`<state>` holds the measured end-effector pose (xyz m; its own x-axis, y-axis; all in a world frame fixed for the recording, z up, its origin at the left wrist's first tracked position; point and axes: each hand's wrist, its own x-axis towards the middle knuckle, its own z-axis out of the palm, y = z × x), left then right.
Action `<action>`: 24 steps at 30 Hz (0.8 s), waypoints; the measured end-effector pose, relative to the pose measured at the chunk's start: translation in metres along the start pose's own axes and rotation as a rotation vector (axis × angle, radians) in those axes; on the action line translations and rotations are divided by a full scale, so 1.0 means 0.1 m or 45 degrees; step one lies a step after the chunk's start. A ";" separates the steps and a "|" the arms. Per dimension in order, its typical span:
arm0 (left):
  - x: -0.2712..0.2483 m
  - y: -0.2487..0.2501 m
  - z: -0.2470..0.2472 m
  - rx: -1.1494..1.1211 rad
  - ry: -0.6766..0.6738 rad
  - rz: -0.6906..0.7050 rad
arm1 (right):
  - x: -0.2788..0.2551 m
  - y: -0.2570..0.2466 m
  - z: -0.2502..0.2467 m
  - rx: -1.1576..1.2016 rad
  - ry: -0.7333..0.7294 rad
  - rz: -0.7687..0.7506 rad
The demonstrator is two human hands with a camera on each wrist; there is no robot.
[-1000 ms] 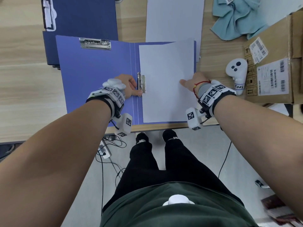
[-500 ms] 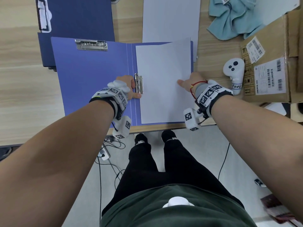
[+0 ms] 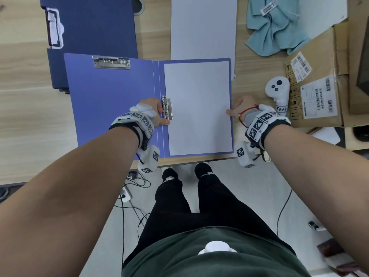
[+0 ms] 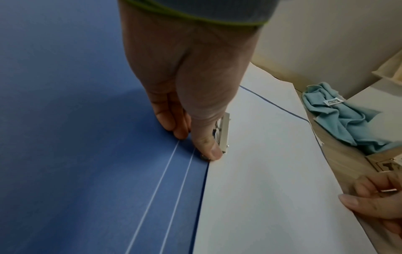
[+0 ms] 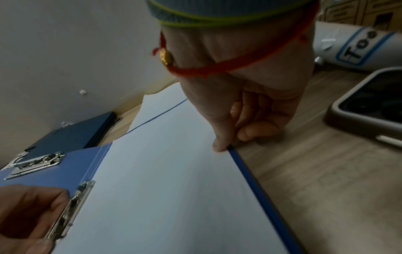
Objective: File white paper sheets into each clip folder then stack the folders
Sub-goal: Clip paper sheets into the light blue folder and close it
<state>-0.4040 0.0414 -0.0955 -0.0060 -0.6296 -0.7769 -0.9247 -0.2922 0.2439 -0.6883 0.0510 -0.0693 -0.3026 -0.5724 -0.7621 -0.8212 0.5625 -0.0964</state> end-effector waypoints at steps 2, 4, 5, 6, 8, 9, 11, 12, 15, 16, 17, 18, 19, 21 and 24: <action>-0.04 0.06 -0.05 0.071 -0.016 -0.024 | 0.01 -0.02 -0.05 0.052 0.044 -0.059; -0.05 0.11 -0.10 0.152 -0.045 -0.063 | 0.03 -0.09 -0.08 0.253 0.086 -0.147; -0.03 0.12 -0.11 0.185 -0.064 -0.071 | 0.04 -0.14 -0.08 0.346 0.062 -0.182; -0.05 0.14 -0.14 0.219 -0.074 -0.068 | 0.04 -0.20 -0.07 0.395 0.009 -0.199; -0.07 0.18 -0.16 0.254 -0.053 -0.051 | 0.08 -0.29 -0.02 0.279 -0.105 -0.168; -0.07 0.19 -0.16 0.247 -0.036 -0.054 | 0.11 -0.31 0.00 0.166 -0.122 -0.139; -0.08 0.28 -0.29 0.186 0.045 -0.079 | 0.14 -0.38 -0.08 0.045 -0.093 -0.129; -0.07 0.35 -0.39 0.140 0.106 -0.090 | 0.17 -0.42 -0.15 0.054 -0.056 -0.148; 0.18 0.50 -0.67 -0.050 0.185 -0.100 | 0.31 -0.57 -0.44 0.229 0.096 -0.217; 0.28 0.56 -0.74 -0.117 0.203 -0.096 | 0.35 -0.63 -0.54 0.290 0.134 -0.209; 0.41 0.61 -0.79 -0.198 0.221 -0.114 | 0.42 -0.69 -0.63 0.346 0.177 -0.196; 0.47 0.68 -0.85 -0.291 0.229 -0.119 | 0.47 -0.76 -0.72 0.371 0.204 -0.156; 0.55 0.75 -0.89 -0.359 0.237 -0.140 | 0.53 -0.82 -0.79 0.370 0.239 -0.130; 0.69 0.86 -0.95 -0.373 0.227 -0.132 | 0.63 -0.91 -0.90 0.356 0.249 -0.054; 0.83 0.99 -1.00 -0.338 0.210 -0.130 | 0.73 -0.99 -0.93 0.447 0.188 0.028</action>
<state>-0.4575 -0.1122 -0.0781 0.1639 -0.6893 -0.7057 -0.7857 -0.5238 0.3291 -0.6745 -0.1018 -0.0564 -0.4057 -0.6235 -0.6683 -0.6056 0.7311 -0.3143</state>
